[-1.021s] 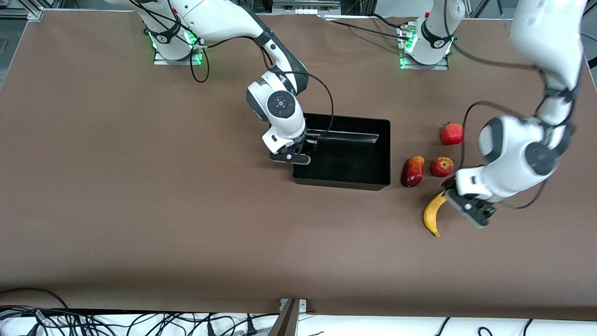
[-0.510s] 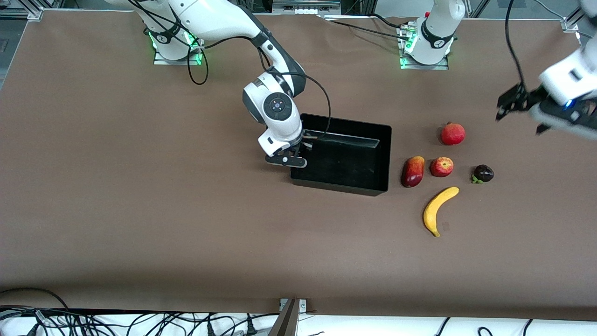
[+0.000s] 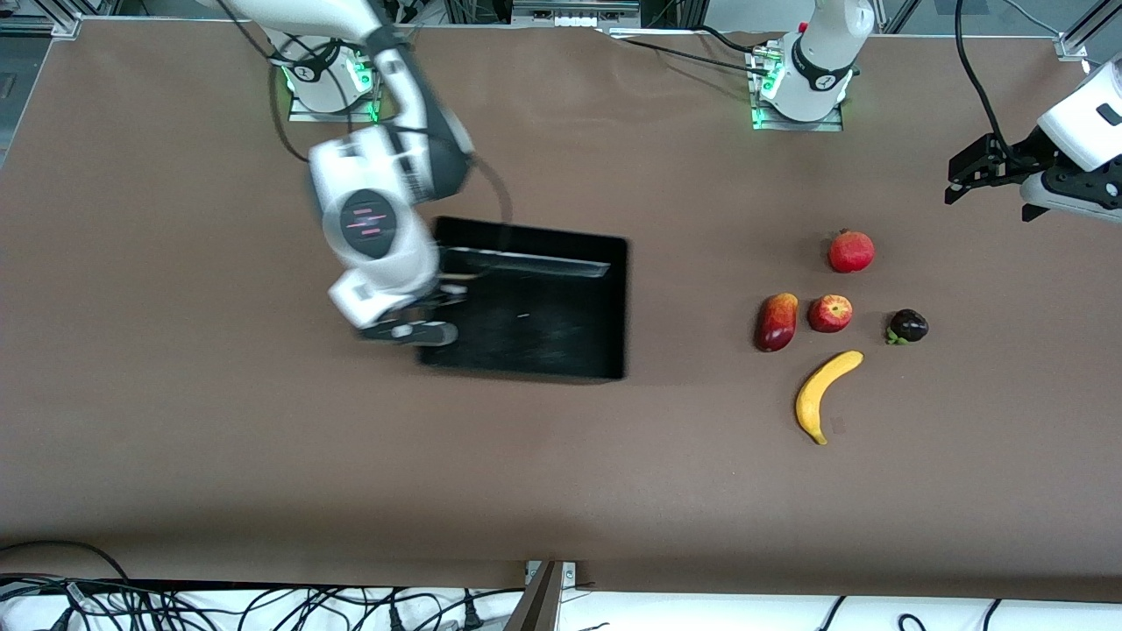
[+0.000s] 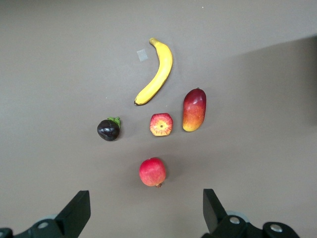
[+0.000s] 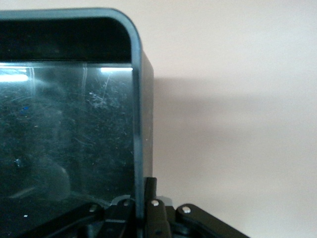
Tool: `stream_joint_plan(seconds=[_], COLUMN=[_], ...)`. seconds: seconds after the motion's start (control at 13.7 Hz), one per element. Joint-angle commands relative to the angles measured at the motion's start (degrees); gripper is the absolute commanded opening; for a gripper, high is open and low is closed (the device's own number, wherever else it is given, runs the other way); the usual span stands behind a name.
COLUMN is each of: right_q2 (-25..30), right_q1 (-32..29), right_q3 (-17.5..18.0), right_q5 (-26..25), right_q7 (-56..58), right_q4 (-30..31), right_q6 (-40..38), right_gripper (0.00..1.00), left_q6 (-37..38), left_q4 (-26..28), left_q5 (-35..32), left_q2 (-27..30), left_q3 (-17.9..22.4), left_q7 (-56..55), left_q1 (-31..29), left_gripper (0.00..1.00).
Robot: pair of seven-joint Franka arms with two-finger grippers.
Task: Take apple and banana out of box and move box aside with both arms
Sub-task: 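Drag the black box away from the fruits with the right gripper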
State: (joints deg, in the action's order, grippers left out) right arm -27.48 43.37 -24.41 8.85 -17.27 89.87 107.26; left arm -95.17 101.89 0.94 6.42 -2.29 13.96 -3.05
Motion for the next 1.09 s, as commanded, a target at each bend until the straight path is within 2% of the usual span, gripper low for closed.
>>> stream_joint_plan(seconds=[0.0, 0.22, 0.44, 0.58, 0.73, 0.8, 0.88, 1.02], right_q2=[3.83, 3.49, 3.57, 3.75, 2.87, 2.87, 3.48, 6.10], right_q1=[-3.62, -8.89, -14.70, -15.85, -16.91, -17.09, -17.35, -17.35], right_q3=[-6.77, -9.95, -9.96, -10.04, -10.04, -10.04, -10.13, -10.57], right_q5=[4.40, 4.60, 4.60, 4.68, 4.68, 4.68, 4.68, 4.60], right_q7=[15.72, 25.33, 33.51, 35.11, 34.94, 34.50, 34.50, 34.50], right_q4=[6.01, 9.43, 17.06, 22.08, 24.12, 23.95, 23.77, 20.63], right_q6=[-0.56, 1.18, 8.37, 13.56, 17.26, 16.84, 16.23, 9.85], right_gripper=[0.00, 0.00, 0.00, 0.00, 0.00, 0.22, 0.99, 1.00], left_q6=[-0.28, -0.28, -0.19, -0.27, -0.19, -0.19, -0.19, -0.19], left_q4=[-0.03, -0.03, -0.81, -0.91, -0.91, -0.91, -0.91, -0.91], left_q5=[-0.32, -0.24, -0.24, -0.24, -0.24, -0.24, -0.24, -0.24], left_q2=[-0.53, -0.53, -0.53, -0.53, -0.53, -0.53, -0.53, -0.53], left_q3=[0.00, 0.00, -0.08, -0.08, -0.08, 0.00, 0.00, 0.00], left_q7=[-0.69, -0.60, -0.69, -0.60, -0.60, -0.60, -0.60, -0.60], left_q1=[-0.21, -0.56, -0.47, -0.47, -0.47, -0.56, -0.47, -0.56], left_gripper=[1.00, 1.00, 1.00, 1.00, 1.00, 1.00, 1.00, 1.00])
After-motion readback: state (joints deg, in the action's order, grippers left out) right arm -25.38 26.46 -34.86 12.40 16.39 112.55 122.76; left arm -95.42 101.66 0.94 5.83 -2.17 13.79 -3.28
